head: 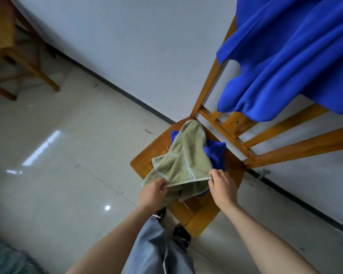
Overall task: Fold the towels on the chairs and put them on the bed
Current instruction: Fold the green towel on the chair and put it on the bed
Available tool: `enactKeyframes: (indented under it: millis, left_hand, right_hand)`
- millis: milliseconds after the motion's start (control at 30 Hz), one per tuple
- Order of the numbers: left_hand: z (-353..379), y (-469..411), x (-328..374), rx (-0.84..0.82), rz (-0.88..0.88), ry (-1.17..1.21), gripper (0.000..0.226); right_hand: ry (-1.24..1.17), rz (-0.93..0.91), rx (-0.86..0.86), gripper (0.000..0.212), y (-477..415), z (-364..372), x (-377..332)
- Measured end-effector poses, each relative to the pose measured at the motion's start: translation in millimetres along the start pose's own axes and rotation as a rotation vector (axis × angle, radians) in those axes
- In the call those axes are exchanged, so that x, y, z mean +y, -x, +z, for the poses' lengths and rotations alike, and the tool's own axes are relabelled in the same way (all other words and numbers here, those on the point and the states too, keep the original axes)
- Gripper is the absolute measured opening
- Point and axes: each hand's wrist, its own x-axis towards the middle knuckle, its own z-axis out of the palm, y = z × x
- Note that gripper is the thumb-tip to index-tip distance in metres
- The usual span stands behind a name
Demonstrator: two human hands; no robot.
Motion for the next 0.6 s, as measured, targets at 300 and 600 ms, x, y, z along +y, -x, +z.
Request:
enactKeyframes:
  millis: [300,600]
  left_hand:
    - [-107.5,46.6,91.9,0.228,0.063,0.187,0.018]
    - [-216.3,75.6,159.2,0.454,0.344,0.313,0.020]
  right_hand:
    - [-0.086,0.029,0.131,0.018,11.5,-150.4,-31.3]
    - [-0.316,-0.061,0.228,0.010,29.5,-280.5,-57.6]
